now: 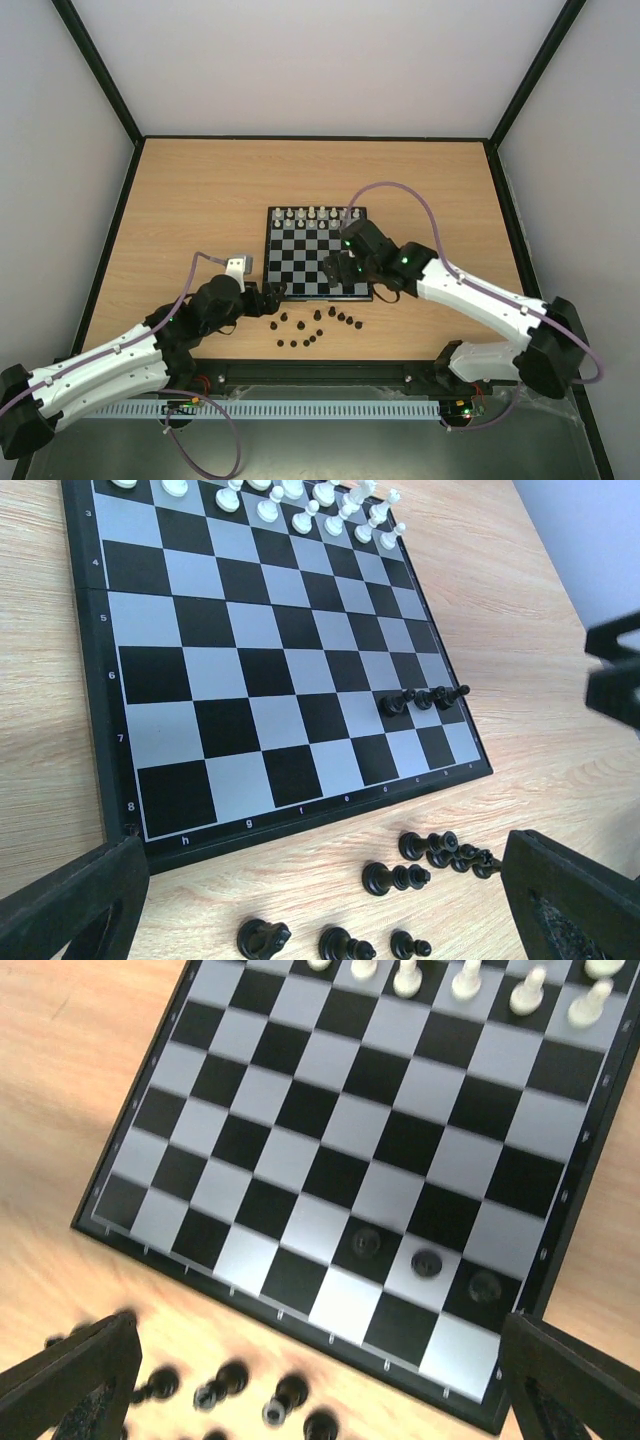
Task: Set up the chess pieces on the board
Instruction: Pick up the chess piece at the center of the board.
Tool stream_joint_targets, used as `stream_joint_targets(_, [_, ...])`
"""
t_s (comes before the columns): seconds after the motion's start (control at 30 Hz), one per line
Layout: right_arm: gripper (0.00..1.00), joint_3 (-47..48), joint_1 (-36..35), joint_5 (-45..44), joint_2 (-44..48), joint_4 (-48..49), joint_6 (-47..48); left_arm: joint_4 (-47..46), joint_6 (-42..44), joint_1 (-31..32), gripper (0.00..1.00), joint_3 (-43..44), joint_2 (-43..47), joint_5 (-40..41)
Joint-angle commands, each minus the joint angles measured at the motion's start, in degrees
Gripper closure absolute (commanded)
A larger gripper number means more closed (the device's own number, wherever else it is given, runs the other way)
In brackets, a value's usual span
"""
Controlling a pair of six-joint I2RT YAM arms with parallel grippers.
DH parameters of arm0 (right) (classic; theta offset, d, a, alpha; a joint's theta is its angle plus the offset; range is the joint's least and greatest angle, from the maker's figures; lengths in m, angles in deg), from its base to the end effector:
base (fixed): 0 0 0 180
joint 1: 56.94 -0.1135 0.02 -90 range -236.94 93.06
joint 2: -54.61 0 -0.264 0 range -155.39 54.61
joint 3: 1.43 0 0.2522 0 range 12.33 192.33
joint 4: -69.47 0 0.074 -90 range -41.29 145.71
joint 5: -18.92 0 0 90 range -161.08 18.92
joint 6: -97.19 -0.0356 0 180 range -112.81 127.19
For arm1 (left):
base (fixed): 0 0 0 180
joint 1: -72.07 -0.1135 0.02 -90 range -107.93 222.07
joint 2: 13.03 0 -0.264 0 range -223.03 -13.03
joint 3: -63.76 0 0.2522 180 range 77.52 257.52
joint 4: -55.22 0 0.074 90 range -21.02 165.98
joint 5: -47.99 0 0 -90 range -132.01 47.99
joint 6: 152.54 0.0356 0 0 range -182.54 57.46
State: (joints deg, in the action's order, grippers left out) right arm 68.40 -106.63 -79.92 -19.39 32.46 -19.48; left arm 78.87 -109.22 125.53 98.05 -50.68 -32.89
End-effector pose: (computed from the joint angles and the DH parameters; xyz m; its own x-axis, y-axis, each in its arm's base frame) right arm 0.1859 0.2107 0.2770 -0.6853 -0.1222 -0.7180 -0.4153 0.8754 0.2474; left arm 0.0998 -0.1252 0.2104 -0.7015 -0.2599 -0.6636 0.2898 0.7466 -0.5988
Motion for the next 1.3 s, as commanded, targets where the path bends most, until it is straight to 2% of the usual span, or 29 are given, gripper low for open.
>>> stream_joint_targets(0.0, [0.02, -5.19, -2.63, 2.36, 5.2, -4.11, -2.47, -0.06, 0.75, 0.25, 0.0, 1.67, -0.04, 1.2])
stream_joint_targets(0.27, [0.01, -10.65, -14.67, -2.88, 9.13, -5.9, -9.26, -0.05, -0.06, 0.25, 0.01, 1.64, -1.64, 1.14])
stream_joint_targets(0.53, [0.02, -12.13, -21.9, -6.3, 5.19, -4.64, -14.65, 0.86, -0.86, 0.25, 0.01, 1.41, -0.45, 1.07])
stream_joint_targets(0.6, [0.08, -12.14, -22.47, -6.34, 3.53, -3.56, -14.86, 1.14, -0.96, 0.25, 0.0, 1.32, 0.04, 1.07])
stream_joint_targets(0.77, [0.35, -12.24, -22.73, -5.59, -0.05, -0.73, -14.9, 1.95, -1.22, 0.27, 0.0, 1.04, 1.36, 1.02])
stream_joint_targets(1.0, [0.6, -11.29, -22.73, -4.51, -4.07, 1.53, -14.58, 2.63, -1.29, 0.29, 0.0, 0.74, 2.73, 0.91])
stream_joint_targets(1.1, [0.65, -10.91, -22.77, -3.71, -5.61, 2.32, -14.49, 2.68, -1.31, 0.25, 0.01, 0.61, 3.1, 0.82])
stream_joint_targets(1.27, [0.66, -10.38, -23.53, -3.16, -7.61, 3.13, -14.7, 2.7, -1.31, 0.25, 0.01, 0.29, 3.66, 0.81])
